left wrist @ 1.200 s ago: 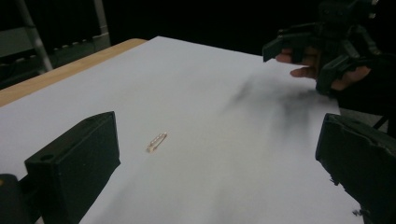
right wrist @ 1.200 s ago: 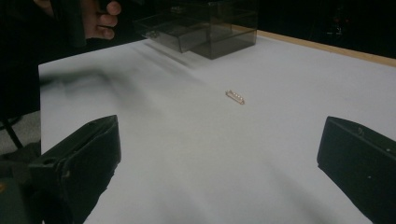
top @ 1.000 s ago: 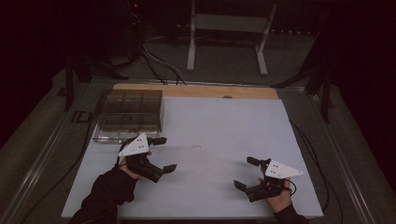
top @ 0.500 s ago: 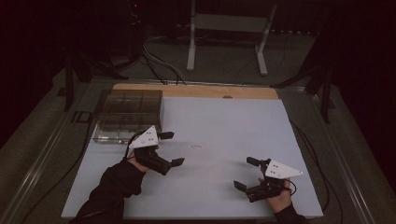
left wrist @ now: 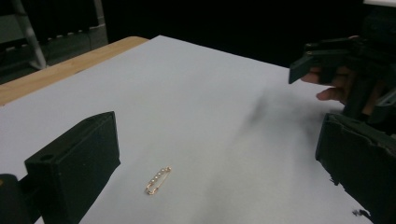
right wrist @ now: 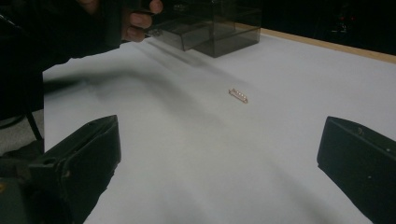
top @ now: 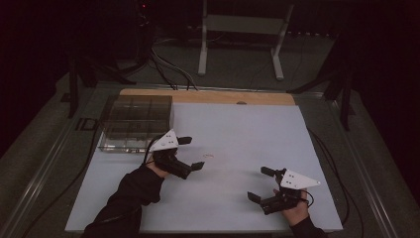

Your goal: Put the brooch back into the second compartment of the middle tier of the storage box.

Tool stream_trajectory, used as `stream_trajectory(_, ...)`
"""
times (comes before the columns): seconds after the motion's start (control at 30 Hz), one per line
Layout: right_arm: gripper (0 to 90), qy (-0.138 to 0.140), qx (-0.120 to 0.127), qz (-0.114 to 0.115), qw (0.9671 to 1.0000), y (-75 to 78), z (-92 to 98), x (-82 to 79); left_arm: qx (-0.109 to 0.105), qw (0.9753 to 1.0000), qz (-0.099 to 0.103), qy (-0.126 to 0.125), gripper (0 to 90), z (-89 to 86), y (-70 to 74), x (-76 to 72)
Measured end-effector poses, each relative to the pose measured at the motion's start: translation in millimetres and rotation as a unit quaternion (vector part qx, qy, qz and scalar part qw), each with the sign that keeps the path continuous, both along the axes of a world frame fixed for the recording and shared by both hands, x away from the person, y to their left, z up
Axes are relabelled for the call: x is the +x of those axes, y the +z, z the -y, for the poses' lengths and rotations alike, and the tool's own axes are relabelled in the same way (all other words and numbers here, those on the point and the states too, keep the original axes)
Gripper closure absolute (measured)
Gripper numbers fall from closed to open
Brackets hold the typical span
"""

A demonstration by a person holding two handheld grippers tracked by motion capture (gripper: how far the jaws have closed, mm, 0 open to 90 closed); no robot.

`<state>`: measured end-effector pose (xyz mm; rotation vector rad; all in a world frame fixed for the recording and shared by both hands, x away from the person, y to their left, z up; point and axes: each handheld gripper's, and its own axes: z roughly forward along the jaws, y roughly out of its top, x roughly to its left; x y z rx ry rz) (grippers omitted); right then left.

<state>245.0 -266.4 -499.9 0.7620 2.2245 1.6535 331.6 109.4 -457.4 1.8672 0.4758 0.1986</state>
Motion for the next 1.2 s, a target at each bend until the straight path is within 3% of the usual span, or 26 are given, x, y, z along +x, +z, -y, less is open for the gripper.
stream_trajectory(0.37,0.0,0.000,-0.003,0.000,1.0000,-0.1,-0.2,-0.3,-0.005,0.9998,-0.014,0.016,0.4,12.4,-10.4,11.0)
stream_trajectory(0.57,0.0,0.001,-0.003,0.003,1.0000,0.6,-0.1,-0.3,0.012,0.9994,-0.018,0.027,0.4,22.6,-17.4,15.4)
stream_trajectory(0.87,0.0,0.001,-0.002,0.004,1.0000,0.9,-0.1,-0.8,0.019,0.9983,-0.033,0.044,0.4,37.1,-31.9,24.4)
stream_trajectory(1.2,0.0,0.003,-0.002,0.003,1.0000,1.0,-0.5,-1.0,0.023,0.9951,-0.075,0.060,1.8,44.1,-43.1,36.5)
